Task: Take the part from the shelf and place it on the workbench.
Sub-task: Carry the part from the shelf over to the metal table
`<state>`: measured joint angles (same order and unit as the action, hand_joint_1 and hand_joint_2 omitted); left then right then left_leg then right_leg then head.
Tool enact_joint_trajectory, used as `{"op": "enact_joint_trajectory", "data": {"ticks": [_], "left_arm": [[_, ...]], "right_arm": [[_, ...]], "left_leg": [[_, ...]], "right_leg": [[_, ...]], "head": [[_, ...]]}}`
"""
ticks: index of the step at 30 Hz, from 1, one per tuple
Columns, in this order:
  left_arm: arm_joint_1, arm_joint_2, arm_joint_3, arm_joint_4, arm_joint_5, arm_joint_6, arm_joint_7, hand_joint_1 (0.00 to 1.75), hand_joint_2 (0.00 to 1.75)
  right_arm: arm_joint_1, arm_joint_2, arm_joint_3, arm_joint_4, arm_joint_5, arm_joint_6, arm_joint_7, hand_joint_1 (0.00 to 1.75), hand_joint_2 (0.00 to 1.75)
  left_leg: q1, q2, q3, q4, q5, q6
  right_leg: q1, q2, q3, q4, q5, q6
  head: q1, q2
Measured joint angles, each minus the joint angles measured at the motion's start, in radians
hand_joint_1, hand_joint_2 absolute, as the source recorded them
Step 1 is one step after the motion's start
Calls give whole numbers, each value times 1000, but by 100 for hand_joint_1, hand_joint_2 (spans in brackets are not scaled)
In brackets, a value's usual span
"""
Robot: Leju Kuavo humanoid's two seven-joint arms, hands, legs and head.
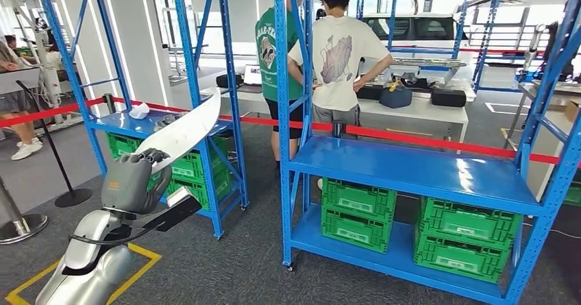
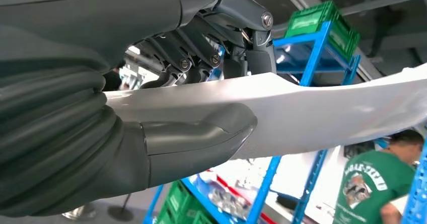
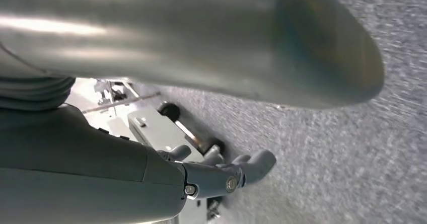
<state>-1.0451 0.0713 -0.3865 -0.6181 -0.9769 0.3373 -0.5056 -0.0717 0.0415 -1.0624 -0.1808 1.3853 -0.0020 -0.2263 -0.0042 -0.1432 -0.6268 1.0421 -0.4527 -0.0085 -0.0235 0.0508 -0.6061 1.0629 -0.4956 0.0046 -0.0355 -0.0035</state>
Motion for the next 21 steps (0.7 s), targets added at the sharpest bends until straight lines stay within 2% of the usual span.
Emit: {"op": "enact_joint_trajectory", "data": {"ticks": [1,2,3,5,7,8,9,10,12,13,14,16,17,18,20,21], "left_arm": [[-4,3,1,0,-3,-5,3,175,175],[-9,8,2,-1,-5,-10,6,175,175],[-16,12,3,-2,-7,-16,9,175,175],[-27,14,6,-3,-9,-23,13,175,175],[-29,16,6,-4,-14,-32,16,175,175],[-29,17,6,-4,-16,-36,17,175,175],[-28,20,7,-6,-18,-41,17,175,175],[-29,23,8,-10,-19,-43,15,175,175],[-33,28,11,-20,-17,-46,10,175,175],[-36,29,13,-24,-15,-48,7,175,175],[-39,31,14,-27,-13,-50,4,175,175],[-40,35,15,-30,-10,-54,0,175,175],[-40,37,16,-33,-9,-55,-1,175,175],[-41,39,17,-35,-8,-56,-2,175,175],[-42,37,17,-38,-8,-56,-2,175,175],[-42,35,18,-37,-8,-57,-2,175,175]], "right_arm": [[-2,0,0,0,0,0,0,0,0],[-5,0,0,0,-1,1,0,0,0],[-7,1,0,0,-1,2,0,0,0],[-7,0,0,-1,-3,4,0,0,0],[-5,-1,0,-1,-2,8,0,0,0],[-5,-2,0,-1,-1,11,0,0,0],[-7,-2,0,-1,1,14,0,0,0],[-9,-2,0,-1,2,16,0,0,0],[-15,-2,0,-1,5,18,-1,0,0],[-17,-2,0,-1,5,19,-1,0,0],[-19,-2,0,-1,6,19,-2,0,0],[-23,1,0,-1,6,20,-3,0,0],[-26,3,0,-1,6,21,-1,0,0],[-29,5,0,-1,6,21,-1,0,0],[-29,5,0,-1,6,21,-1,0,0],[-28,5,0,-1,6,21,-1,0,0]], "left_leg": [[1,-3,-3,-2,2,-6],[-1,13,-10,5,-2,-11],[-3,41,-23,30,-17,-16],[-5,111,-76,137,-71,-24],[1,134,-135,257,-114,-31],[3,137,-145,276,-113,-32],[5,141,-135,255,-94,-31],[5,150,-103,196,-62,-28],[-6,202,-26,53,-10,-17],[-13,221,-2,7,1,-10],[-19,231,9,-15,2,-3],[-23,204,10,-23,7,8],[-21,190,12,-29,12,13],[-18,177,15,-34,16,19],[-12,152,18,-40,21,29],[-12,138,17,-39,21,32]], "right_leg": [[-1,-13,2,-3,3,-7],[-2,-25,4,-7,5,-14],[-4,-37,6,-11,8,-21],[-3,-60,7,-15,8,-29],[-2,-86,8,-15,6,-31],[-1,-99,8,-15,5,-32],[-1,-112,9,-15,4,-31],[0,-124,12,-15,3,-30],[2,-146,18,-15,-2,-25],[4,-157,21,-16,-4,-20],[5,-169,24,-17,-6,-15],[5,-191,30,-22,-9,-5],[3,-180,30,-19,-14,0],[1,-154,23,0,-28,5],[-2,-81,-22,99,-79,10],[-1,-61,-59,171,-109,12]], "head": [[0,0],[-1,0],[-2,0],[-5,0],[-5,0],[-5,0],[-5,0],[-5,0],[-5,0],[-5,0],[-5,0],[-4,0],[-4,0],[-4,0],[-3,0],[-3,0]]}}
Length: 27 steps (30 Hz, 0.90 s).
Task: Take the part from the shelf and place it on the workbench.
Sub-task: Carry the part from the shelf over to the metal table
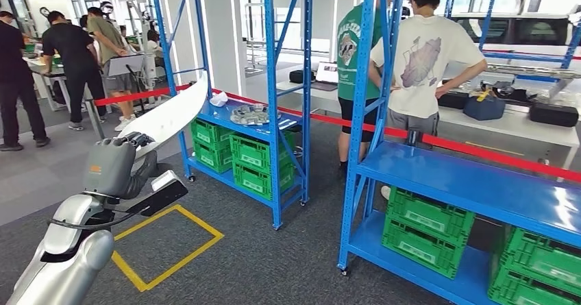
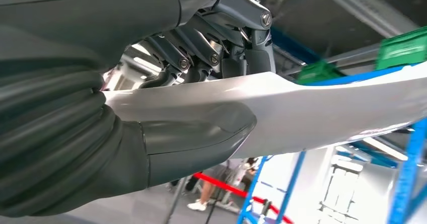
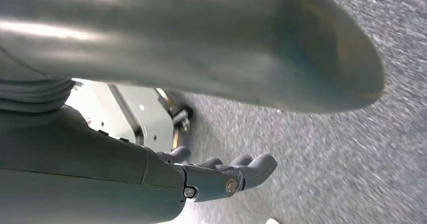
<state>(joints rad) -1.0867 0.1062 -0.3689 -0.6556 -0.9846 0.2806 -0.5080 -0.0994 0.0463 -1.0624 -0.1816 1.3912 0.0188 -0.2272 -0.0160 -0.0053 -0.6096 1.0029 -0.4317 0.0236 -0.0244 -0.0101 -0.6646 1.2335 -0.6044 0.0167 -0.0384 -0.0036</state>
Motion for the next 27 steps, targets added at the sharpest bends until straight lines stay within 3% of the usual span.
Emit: {"op": "enact_joint_trajectory", "data": {"ticks": [1,2,3,4,6,8,10,11,12,13,15,17,18,20,21,23,24,26,27], "left_arm": [[3,-2,0,0,0,-1,0,175,175],[5,-3,0,1,0,-3,-2,175,175],[7,-3,0,1,2,-4,-3,175,175],[8,-3,0,1,3,-6,-4,175,175],[8,-3,0,0,6,-7,-6,175,175],[9,-2,2,-2,7,-8,-8,175,175],[15,4,4,-4,9,-6,-12,175,175],[20,9,5,-5,10,-4,-15,175,175],[25,15,6,-5,14,-1,-18,175,175],[30,19,6,-6,17,3,-21,175,175],[43,23,7,-7,23,11,-28,175,175],[63,24,7,-11,25,15,-34,175,175],[73,24,7,-13,26,15,-37,175,175],[83,24,7,-22,26,16,-37,175,175],[84,23,7,-28,24,16,-36,175,175],[84,19,7,-38,20,16,-33,175,175],[84,18,7,-42,19,16,-31,175,175],[84,16,6,-48,18,16,-30,175,175],[85,15,6,-52,18,17,-32,175,175]], "right_arm": [[2,-1,0,0,0,0,1,0,0],[2,-1,0,0,0,1,3,0,0],[2,-1,0,0,0,1,4,0,0],[2,-1,0,0,-1,2,4,0,0],[3,-1,0,0,-2,3,3,0,0],[3,1,0,1,-1,7,-3,0,0],[1,3,0,1,0,13,-6,0,0],[-2,5,0,1,1,15,-5,0,0],[-4,6,0,1,2,16,-4,0,0],[-5,8,1,1,4,16,-3,0,0],[-2,9,1,0,8,15,-2,0,0],[1,10,1,0,9,12,6,0,0],[1,10,1,0,9,10,9,0,0],[1,11,2,0,8,8,10,0,0],[2,12,2,0,7,7,10,0,0],[5,13,2,1,3,5,10,0,0],[7,14,2,1,2,4,11,0,0],[10,17,2,1,-1,2,17,0,0],[11,20,2,1,-2,1,21,0,0]], "left_leg": [[0,-16,0,1,0,1],[1,-32,-1,4,-1,1],[2,-50,-1,7,-2,0],[4,-66,-1,11,-4,-3],[7,-95,-5,26,-12,-14],[10,-121,-15,35,-15,-28],[13,-143,-23,31,-10,-42],[12,-138,-26,32,-9,-47],[11,-116,-34,45,-17,-52],[10,-82,-51,78,-35,-56],[10,-18,-110,197,-91,-62],[13,-2,-163,299,-123,-64],[13,0,-164,300,-113,-63],[12,19,-108,190,-52,-56],[6,45,-70,118,-27,-51],[-5,81,-21,32,-6,-38],[-11,82,-16,22,-8,-33],[-11,52,-11,13,-3,-23],[-8,39,-7,7,0,-17]], "right_leg": [[1,8,-33,61,-18,1],[1,11,-55,93,-18,2],[1,12,-57,84,2,3],[-1,16,-39,35,39,4],[-7,49,20,-103,102,6],[-7,70,52,-168,117,1],[-4,52,55,-170,116,-12],[-4,41,56,-173,118,-20],[-4,31,59,-177,121,-28],[-4,20,61,-182,123,-35],[0,-1,62,-185,122,-43],[3,-26,63,-185,120,-46],[4,-40,64,-184,118,-46],[6,-65,67,-184,115,-45],[8,-77,70,-185,112,-42],[11,-98,77,-185,107,-34],[11,-109,81,-187,105,-28],[7,-125,90,-188,99,-16],[5,-109,90,-179,90,-12]], "head": [[0,0],[0,0],[1,0],[0,0],[0,0],[1,0],[1,0],[1,0],[0,0],[-1,0],[-2,0],[-2,0],[-2,0],[-2,0],[-2,0],[-2,0],[-2,0],[-2,0],[-2,0]]}}
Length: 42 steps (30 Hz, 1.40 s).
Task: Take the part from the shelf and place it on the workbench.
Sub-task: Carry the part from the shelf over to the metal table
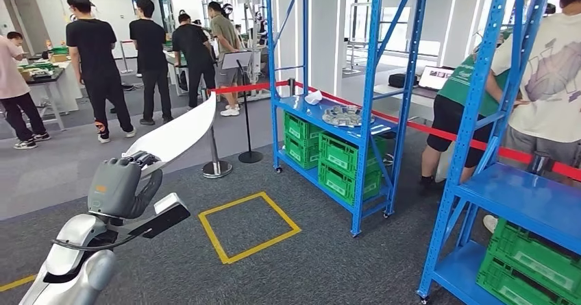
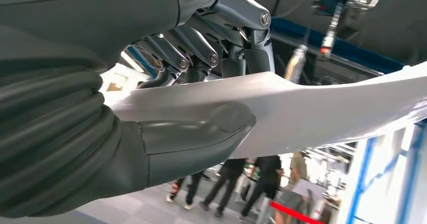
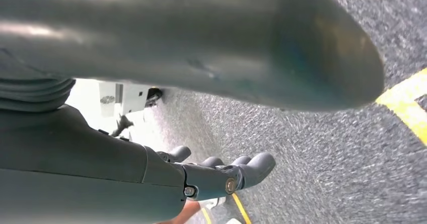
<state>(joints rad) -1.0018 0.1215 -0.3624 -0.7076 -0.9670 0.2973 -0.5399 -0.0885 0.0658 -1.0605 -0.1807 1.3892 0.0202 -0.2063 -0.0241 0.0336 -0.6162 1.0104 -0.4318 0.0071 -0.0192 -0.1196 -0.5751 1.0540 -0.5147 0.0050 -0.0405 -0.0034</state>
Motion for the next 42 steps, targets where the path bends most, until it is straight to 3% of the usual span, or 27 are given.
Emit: {"op": "enact_joint_trajectory", "data": {"ticks": [1,3,5,6,7,8,10,12,14,16,18,19,21,22,23,25,27,29,30,32,34,35,36,37,38,40,42], "left_arm": [[0,-1,0,-3,0,2,-2,175,175],[7,-7,0,-6,0,6,-6,175,175],[20,-14,0,-5,0,7,-8,175,175],[26,-15,0,-5,0,7,-8,175,175],[30,-15,0,-5,0,7,-8,175,175],[32,-16,0,-5,0,7,-8,175,175],[32,-16,0,-6,0,7,-8,175,175],[33,-16,0,-6,0,8,-8,175,175],[35,-13,0,-6,0,8,-9,175,175],[40,-7,0,-7,1,10,-12,175,175],[57,1,0,-14,5,15,-8,175,175],[73,5,-1,-23,8,16,-3,175,175],[114,19,0,-44,13,18,8,175,175],[135,29,0,-58,17,17,13,175,175],[154,43,1,-74,20,17,18,175,175],[189,76,9,-120,25,14,27,175,175],[225,111,25,-174,32,3,42,175,175],[272,148,52,-233,38,-15,62,175,175],[298,166,68,-265,37,-24,70,175,175],[332,183,99,-321,20,-43,77,175,175],[340,173,114,-342,-12,-53,73,175,175],[338,162,115,-339,-29,-53,69,175,175],[333,151,115,-331,-42,-50,67,175,175],[325,139,115,-321,-53,-47,66,175,175],[315,130,115,-311,-60,-44,67,175,175],[292,116,114,-294,-66,-39,67,175,175],[271,108,114,-278,-69,-31,68,175,175]], "right_arm": [[2,2,0,0,-2,-1,2,0,0],[11,4,0,0,-4,-5,0,0,0],[19,4,0,0,-4,-6,2,0,0],[21,5,0,0,-4,-7,5,0,0],[21,5,0,0,-4,-7,7,0,0],[21,5,0,0,-4,-6,8,0,0],[21,6,0,0,-4,-6,6,0,0],[21,7,0,1,-5,-6,1,0,0],[20,9,0,1,-4,-6,-1,0,0],[19,10,0,1,1,-6,-1,0,0],[23,11,2,1,11,-6,-3,0,0],[27,11,4,1,18,-6,-3,0,0],[31,12,9,1,33,-6,-1,0,0],[31,12,13,1,39,-6,-1,0,0],[31,12,18,1,45,-6,-2,0,0],[31,12,32,1,59,-2,-2,0,0],[28,13,48,1,78,4,-3,0,0],[22,16,64,1,93,10,-2,0,0],[18,18,70,1,95,11,-1,0,0],[13,21,77,1,83,12,-6,0,0],[14,21,79,1,58,12,-16,0,0],[16,20,78,1,46,12,-20,0,0],[16,19,78,1,37,13,-20,0,0],[16,18,77,1,30,14,-20,0,0],[15,18,76,1,26,15,-20,0,0],[14,16,75,1,23,15,-20,0,0],[14,15,73,1,18,15,-22,0,0]], "left_leg": [[3,-12,4,-6,3,6],[8,-38,7,-9,5,15],[8,-68,6,-7,5,17],[8,-84,6,-5,4,16],[9,-99,6,-2,3,15],[11,-114,5,2,2,12],[14,-141,0,15,-4,1],[16,-165,-9,21,-5,-13],[19,-186,-17,17,0,-26],[16,-150,-34,42,-15,-36],[13,-78,-85,146,-68,-43],[15,-56,-119,214,-97,-46],[18,-41,-164,300,-118,-47],[19,-39,-159,288,-101,-46],[18,-32,-132,238,-70,-44],[7,19,-54,93,-13,-34],[-6,54,-9,14,2,-22],[-10,32,-2,5,0,-11],[-8,20,0,1,1,-6],[1,-6,6,-7,5,6],[6,-39,6,-7,6,13],[8,-58,6,-6,7,15],[8,-78,6,-4,6,14],[9,-96,6,-1,6,13],[11,-113,5,3,4,11],[13,-140,3,13,-1,2],[15,-160,-3,20,-4,-11]], "right_leg": [[-2,29,-9,26,-17,4],[-4,97,-67,145,-76,7],[-2,118,-134,266,-115,8],[-2,119,-145,276,-106,8],[-3,121,-138,249,-78,8],[-4,129,-112,186,-38,7],[-9,173,-54,55,16,9],[-9,195,-30,6,24,7],[-6,169,-28,3,28,-5],[-8,145,-23,-6,32,-20],[-5,122,-19,-11,32,-30],[-3,110,-19,-11,31,-32],[0,85,-17,-11,28,-36],[1,73,-16,-11,26,-37],[2,61,-13,-11,23,-37],[5,38,-3,-10,14,-33],[8,18,7,-10,5,-25],[7,-4,15,-11,-3,-15],[5,1,17,-7,-9,-9],[1,51,-4,48,-43,0],[-1,105,-67,174,-99,4],[0,114,-102,237,-118,6],[0,116,-125,270,-117,7],[0,118,-133,267,-99,7],[0,122,-121,224,-64,6],[-1,152,-67,87,6,5],[0,174,-34,11,32,1]], "head": [[0,0],[1,0],[2,0],[3,0],[3,0],[3,0],[2,0],[2,0],[3,0],[1,0],[-1,0],[-1,0],[-1,0],[-1,0],[-1,0],[-1,0],[0,0],[0,0],[0,0],[0,0],[2,0],[2,0],[2,0],[2,0],[2,0],[2,0],[2,0]]}}
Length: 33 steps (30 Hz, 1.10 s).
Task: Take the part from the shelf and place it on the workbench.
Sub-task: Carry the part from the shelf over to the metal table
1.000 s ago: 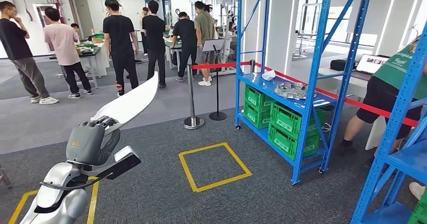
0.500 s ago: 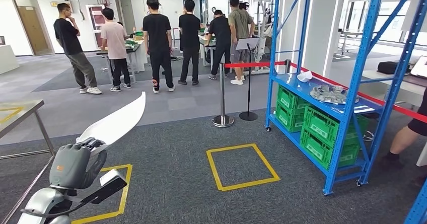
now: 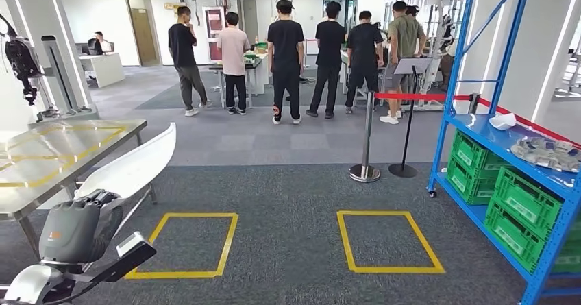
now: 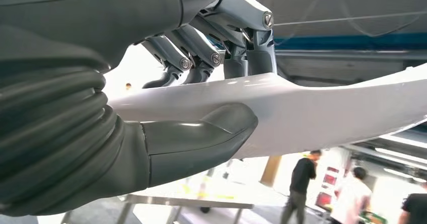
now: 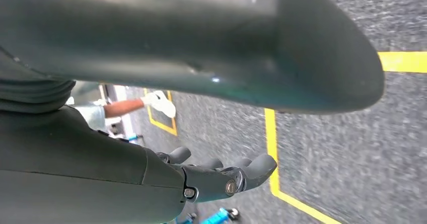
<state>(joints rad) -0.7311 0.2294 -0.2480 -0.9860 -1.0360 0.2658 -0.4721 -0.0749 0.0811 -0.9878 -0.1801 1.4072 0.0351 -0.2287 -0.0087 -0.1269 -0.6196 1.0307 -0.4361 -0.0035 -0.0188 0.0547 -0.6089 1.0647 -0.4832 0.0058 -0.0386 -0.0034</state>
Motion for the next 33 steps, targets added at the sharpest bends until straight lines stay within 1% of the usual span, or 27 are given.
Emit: {"op": "enact_joint_trajectory", "data": {"ticks": [1,2,3,5,6,7,8,9,10,11,12,13,15,16,18,19,20,22,23,24,25,26,27,29,30,31,33], "left_arm": [[-9,-3,0,8,-2,5,0,175,175],[-19,-5,0,19,-6,10,1,175,175],[-30,-7,0,31,-10,15,3,175,175],[-59,-9,0,61,-15,25,7,175,175],[-73,-10,0,75,-15,29,8,175,175],[-86,-11,0,90,-16,34,7,175,175],[-96,-12,0,106,-17,40,4,175,175],[-104,-12,0,124,-17,48,0,175,175],[-112,-11,0,143,-17,55,-6,175,175],[-120,-9,0,159,-16,61,-11,175,175],[-130,-8,0,173,-15,66,-15,175,175],[-141,-7,0,183,-15,70,-16,175,175],[-159,-7,0,199,-17,78,-16,175,175],[-164,-7,0,207,-18,82,-14,175,175],[-167,-5,0,219,-21,85,-12,175,175],[-169,-4,0,223,-21,86,-12,175,175],[-172,-4,0,227,-21,87,-12,175,175],[-177,-12,0,233,-23,87,-8,175,175],[-177,-18,0,238,-26,86,-6,175,175],[-176,-24,0,243,-30,84,-3,175,175],[-176,-29,0,248,-34,83,0,175,175],[-176,-33,0,253,-37,82,2,175,175],[-176,-36,-1,257,-39,81,3,175,175],[-180,-43,-1,264,-40,81,5,175,175],[-182,-45,-1,266,-40,81,6,175,175],[-183,-45,-1,268,-40,81,6,175,175],[-184,-41,0,273,-39,81,5,175,175]], "right_arm": [[0,0,-2,0,-4,0,0,0,0],[-1,0,-6,0,-9,-1,0,0,0],[-2,1,-9,0,-13,-2,1,0,0],[-3,2,-15,-1,-17,-6,3,0,0],[-2,3,-16,-1,-18,-8,2,0,0],[1,2,-18,-1,-19,-11,3,0,0],[3,2,-19,-1,-19,-13,3,0,0],[4,2,-21,-1,-19,-15,3,0,0],[4,2,-22,-1,-20,-16,3,0,0],[4,2,-24,-1,-21,-17,2,0,0],[3,2,-26,-1,-22,-17,2,0,0],[3,2,-27,-1,-23,-17,2,0,0],[3,1,-29,-1,-24,-17,2,0,0],[3,1,-31,-1,-25,-17,3,0,0],[1,1,-33,-1,-25,-16,5,0,0],[-1,1,-34,-1,-25,-15,6,0,0],[-2,0,-34,-1,-25,-15,6,0,0],[0,-3,-35,-2,-26,-14,3,0,0],[3,-4,-37,-2,-27,-14,4,0,0],[5,-6,-39,-2,-28,-13,6,0,0],[5,-7,-40,-2,-29,-12,9,0,0],[5,-8,-41,-2,-31,-13,11,0,0],[5,-10,-42,-2,-32,-14,12,0,0],[4,-12,-43,-2,-33,-16,11,0,0],[4,-13,-43,-2,-33,-17,8,0,0],[4,-13,-43,-2,-32,-18,6,0,0],[3,-13,-43,-2,-30,-18,4,0,0]], "left_leg": [[1,-9,-3,-1,1,-7],[2,-18,-7,-3,4,-14],[2,-14,-11,-2,4,-19],[-1,39,-35,41,-22,-28],[-1,76,-57,92,-49,-31],[0,102,-87,157,-82,-34],[2,114,-117,222,-108,-37],[4,119,-137,265,-120,-39],[5,121,-140,272,-113,-40],[6,125,-122,238,-89,-39],[4,137,-87,171,-54,-35],[-1,164,-49,97,-29,-29],[-10,202,1,2,-4,-14],[-15,207,7,-11,-5,-8],[-13,177,11,-17,0,1],[-9,163,14,-21,3,5],[-4,151,18,-26,7,10],[3,126,19,-29,10,16],[4,111,17,-28,11,18],[5,94,16,-26,11,19],[5,78,14,-24,11,18],[6,62,14,-21,10,17],[8,47,13,-17,8,14],[9,19,9,-6,2,4],[10,8,5,-2,1,-2],[10,-3,2,-1,0,-9],[11,-20,-4,-4,4,-22]], "right_leg": [[3,-1,2,-5,-2,-5],[3,-13,3,-7,1,-12],[3,-23,4,-11,4,-20],[2,-44,6,-19,9,-34],[4,-54,6,-20,10,-39],[5,-64,6,-21,9,-42],[6,-76,6,-21,8,-43],[7,-88,6,-21,7,-44],[7,-100,7,-20,6,-44],[8,-112,8,-20,5,-44],[9,-125,10,-20,3,-43],[10,-137,13,-20,0,-40],[14,-159,19,-21,-5,-33],[15,-171,22,-22,-7,-28],[14,-190,29,-24,-12,-17],[12,-177,30,-17,-19,-11],[11,-150,22,6,-34,-6],[9,-82,-30,115,-86,2],[8,-66,-67,184,-112,5],[7,-60,-98,238,-126,7],[7,-58,-114,257,-120,8],[6,-56,-111,237,-95,9],[4,-49,-89,179,-57,10],[-3,-12,-30,46,1,10],[-4,1,-11,6,11,9],[-4,7,-3,-10,11,6],[-1,-15,0,-13,12,-6]], "head": [[0,0],[0,0],[0,0],[-2,0],[-3,0],[-4,0],[-4,0],[-4,0],[-4,0],[-4,0],[-4,0],[-4,0],[-3,0],[-3,0],[-3,0],[-3,0],[-2,0],[-2,0],[-1,0],[0,0],[0,0],[1,0],[1,0],[1,0],[1,0],[1,0],[1,0]]}}
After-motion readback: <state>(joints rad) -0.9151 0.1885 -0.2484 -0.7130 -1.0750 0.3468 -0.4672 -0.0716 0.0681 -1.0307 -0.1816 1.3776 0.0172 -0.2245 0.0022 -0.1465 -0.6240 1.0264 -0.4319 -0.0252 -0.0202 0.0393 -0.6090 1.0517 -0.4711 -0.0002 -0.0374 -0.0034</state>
